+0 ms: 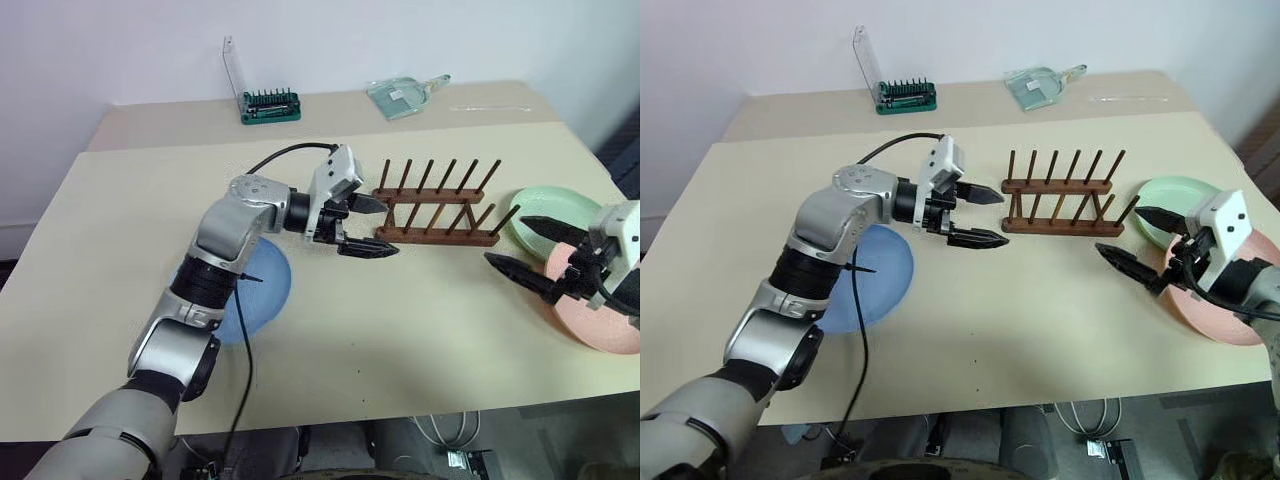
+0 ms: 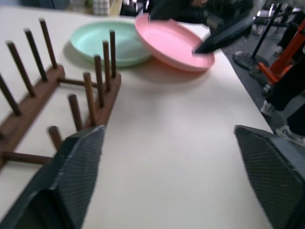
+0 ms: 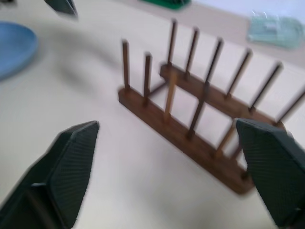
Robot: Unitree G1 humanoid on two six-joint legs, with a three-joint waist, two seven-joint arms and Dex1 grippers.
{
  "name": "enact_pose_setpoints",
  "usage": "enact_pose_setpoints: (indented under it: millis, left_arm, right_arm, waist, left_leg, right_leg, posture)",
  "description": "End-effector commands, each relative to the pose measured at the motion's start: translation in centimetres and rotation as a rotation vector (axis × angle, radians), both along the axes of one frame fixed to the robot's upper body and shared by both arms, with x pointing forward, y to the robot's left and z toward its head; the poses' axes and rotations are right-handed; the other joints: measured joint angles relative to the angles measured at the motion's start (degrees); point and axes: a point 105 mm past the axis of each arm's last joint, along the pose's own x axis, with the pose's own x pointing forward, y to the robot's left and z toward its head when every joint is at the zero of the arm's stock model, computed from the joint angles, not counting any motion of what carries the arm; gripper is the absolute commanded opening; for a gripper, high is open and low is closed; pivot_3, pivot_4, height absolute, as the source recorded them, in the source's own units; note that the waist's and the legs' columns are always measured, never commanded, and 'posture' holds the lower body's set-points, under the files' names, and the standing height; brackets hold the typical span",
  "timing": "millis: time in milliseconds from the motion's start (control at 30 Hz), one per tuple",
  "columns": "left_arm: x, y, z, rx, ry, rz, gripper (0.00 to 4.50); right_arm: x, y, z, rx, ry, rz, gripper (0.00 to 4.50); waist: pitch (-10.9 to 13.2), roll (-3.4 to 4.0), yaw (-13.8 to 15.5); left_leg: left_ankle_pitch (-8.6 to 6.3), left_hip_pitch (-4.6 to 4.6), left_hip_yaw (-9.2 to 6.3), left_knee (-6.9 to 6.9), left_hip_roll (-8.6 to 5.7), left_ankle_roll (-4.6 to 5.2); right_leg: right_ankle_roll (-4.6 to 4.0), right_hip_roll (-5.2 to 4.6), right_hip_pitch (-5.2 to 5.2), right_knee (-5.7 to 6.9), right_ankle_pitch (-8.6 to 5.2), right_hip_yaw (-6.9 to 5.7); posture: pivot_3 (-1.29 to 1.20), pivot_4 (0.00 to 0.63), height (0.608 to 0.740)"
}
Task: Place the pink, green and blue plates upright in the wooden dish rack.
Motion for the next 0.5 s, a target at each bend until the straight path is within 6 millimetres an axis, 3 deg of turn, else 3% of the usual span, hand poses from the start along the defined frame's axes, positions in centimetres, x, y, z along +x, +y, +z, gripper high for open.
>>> enact_pose_setpoints:
  millis: [33, 233, 400, 500]
  left_arm:
    - [0.6, 1.1, 2.0, -0.06, -0.093, 0.0, 4.5]
    - [0.1, 2.2, 3.4, -0.177, -0.219, -0.046, 4.5]
    - [-1.5, 3.5, 4.6, -0.26, -0.248, -0.156, 4.5]
    - [-1.7, 3.9, 4.7, -0.262, -0.265, -0.177, 4.5]
  right_arm:
    - [-1.8, -1.3, 1.5, -0.073, -0.005, -0.062, 4.44]
    - [-4.3, -6.2, -0.8, -0.231, 0.102, -0.279, 4.44]
    - [-5.5, -6.5, -3.8, -0.25, 0.172, -0.315, 4.44]
    - [-5.7, -6.9, -4.6, -0.294, 0.183, -0.328, 4.44]
  waist:
    - [0.0, 0.0, 0.49]
    - [0.02, -0.05, 0.62]
    - [0.02, -0.05, 0.4]
    - [0.01, -0.04, 0.38]
  left_leg:
    - [0.0, 0.0, 0.0, -0.02, 0.01, 0.0]
    - [0.0, -0.01, 0.06, -0.02, 0.03, 0.0]
    - [0.0, 0.04, 0.14, -0.03, 0.1, 0.0]
    - [0.0, 0.04, 0.14, -0.02, 0.1, 0.0]
  right_leg:
    - [0.0, 0.0, -0.01, 0.0, 0.0, 0.0]
    - [0.01, 0.02, 0.01, -0.06, 0.0, 0.0]
    - [0.01, 0.06, 0.02, -0.05, -0.01, 0.07]
    - [0.01, 0.07, 0.02, -0.04, -0.01, 0.07]
  posture:
    - [0.0, 0.15, 0.74]
    - [0.0, 0.15, 0.74]
    - [0.0, 0.15, 0.74]
    - [0.0, 0.15, 0.74]
